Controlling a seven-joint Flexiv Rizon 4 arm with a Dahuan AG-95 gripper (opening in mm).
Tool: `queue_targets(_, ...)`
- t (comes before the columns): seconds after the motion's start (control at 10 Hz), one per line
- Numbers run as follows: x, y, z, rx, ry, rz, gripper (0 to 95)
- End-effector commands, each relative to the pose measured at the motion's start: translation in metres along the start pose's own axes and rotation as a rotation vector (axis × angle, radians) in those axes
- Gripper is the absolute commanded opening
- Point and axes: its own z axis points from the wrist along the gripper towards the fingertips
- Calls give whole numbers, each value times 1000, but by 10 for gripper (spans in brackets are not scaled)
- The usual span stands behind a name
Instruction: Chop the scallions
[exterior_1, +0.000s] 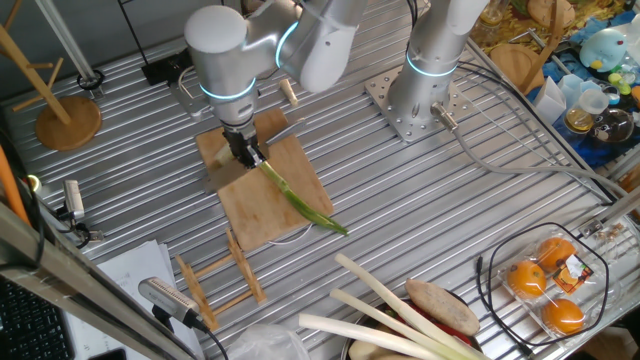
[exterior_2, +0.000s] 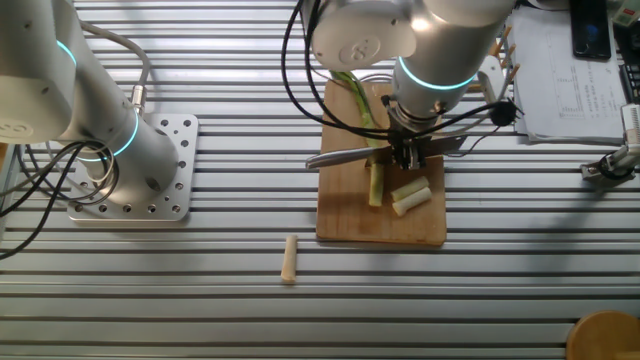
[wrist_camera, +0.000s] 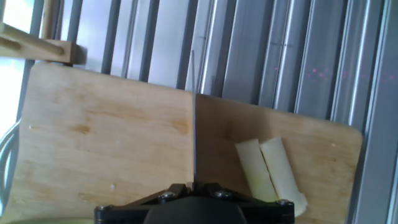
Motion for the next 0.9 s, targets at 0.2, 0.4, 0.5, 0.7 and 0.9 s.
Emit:
queue_targets(0.2,8,-1,2,-2,31,10,0)
queue_targets(0.4,17,-1,1,-4,41,16,0)
queue_targets(0.5,18,0,-5,-5,54,20,0)
queue_targets(0.7,26,0,-3,-5,62,19,0)
queue_targets(0.9,31,-1,0,-5,53,18,0)
